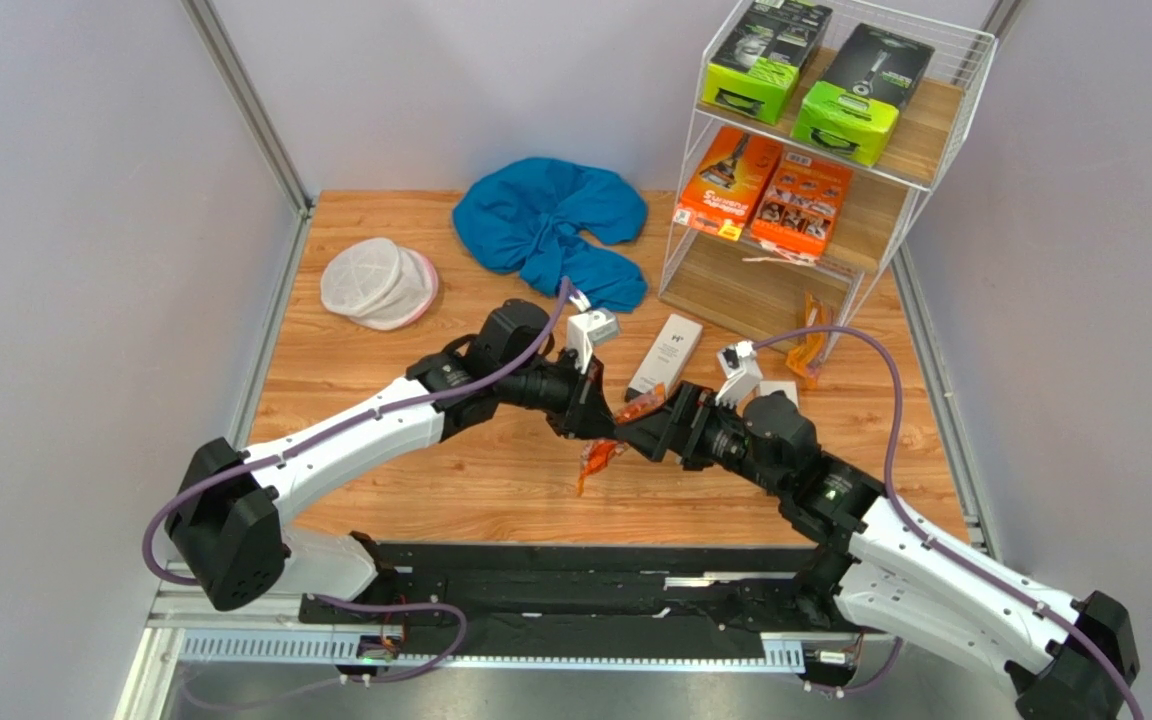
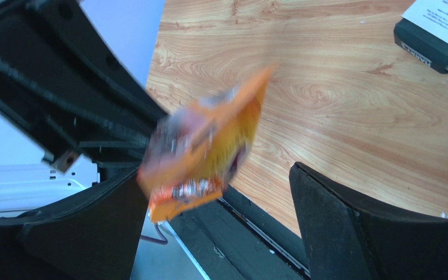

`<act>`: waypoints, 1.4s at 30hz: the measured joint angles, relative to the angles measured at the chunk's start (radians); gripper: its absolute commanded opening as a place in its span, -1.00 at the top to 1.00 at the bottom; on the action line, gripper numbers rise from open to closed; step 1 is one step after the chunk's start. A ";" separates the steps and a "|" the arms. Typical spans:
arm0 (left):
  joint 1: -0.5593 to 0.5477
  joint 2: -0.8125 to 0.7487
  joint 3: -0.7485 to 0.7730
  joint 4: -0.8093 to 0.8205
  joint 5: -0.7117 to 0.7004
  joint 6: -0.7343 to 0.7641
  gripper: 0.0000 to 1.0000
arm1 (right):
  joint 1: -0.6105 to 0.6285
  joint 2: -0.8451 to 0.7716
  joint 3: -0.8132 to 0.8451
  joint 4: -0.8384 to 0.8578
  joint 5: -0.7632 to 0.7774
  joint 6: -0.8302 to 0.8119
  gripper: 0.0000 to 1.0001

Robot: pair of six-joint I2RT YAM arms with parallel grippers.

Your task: Place and organize the shaving razors onto the shelf

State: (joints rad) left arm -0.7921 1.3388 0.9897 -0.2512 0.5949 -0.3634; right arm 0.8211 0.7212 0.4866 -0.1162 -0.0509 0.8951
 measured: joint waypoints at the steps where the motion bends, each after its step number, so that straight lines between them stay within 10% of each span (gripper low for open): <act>1: -0.017 0.000 0.000 0.007 0.006 -0.008 1.00 | 0.000 0.010 -0.003 0.016 -0.002 0.003 -0.79; 4: -0.053 0.003 0.000 0.013 0.007 -0.019 1.00 | -0.002 0.015 -0.007 0.042 -0.017 0.006 -0.68; 8: -0.063 0.008 -0.022 0.068 -0.006 -0.043 1.00 | -0.023 0.015 -0.007 0.062 -0.052 0.007 0.51; 14: -0.065 -0.003 -0.057 0.119 -0.048 -0.068 0.88 | -0.082 -0.007 -0.023 0.046 -0.119 0.031 0.89; 17: -0.075 -0.014 -0.058 0.118 -0.064 -0.067 0.27 | -0.090 -0.028 -0.027 0.042 -0.129 0.040 0.97; 25: -0.098 -0.161 -0.108 0.035 -0.146 -0.070 -0.35 | -0.132 -0.085 -0.028 0.021 -0.074 0.054 1.00; 26: -0.098 -0.175 -0.121 0.032 -0.150 -0.076 -0.79 | -0.135 -0.089 -0.027 0.016 -0.061 0.056 1.00; 42: -0.229 -0.204 -0.146 -0.019 -0.382 -0.119 -0.86 | -0.141 -0.085 -0.011 -0.022 -0.020 0.078 1.00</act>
State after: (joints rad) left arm -1.0214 1.1343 0.8433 -0.2703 0.2127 -0.4824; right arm 0.6800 0.6361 0.4759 -0.1379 -0.0711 0.9733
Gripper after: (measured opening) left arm 0.946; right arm 0.142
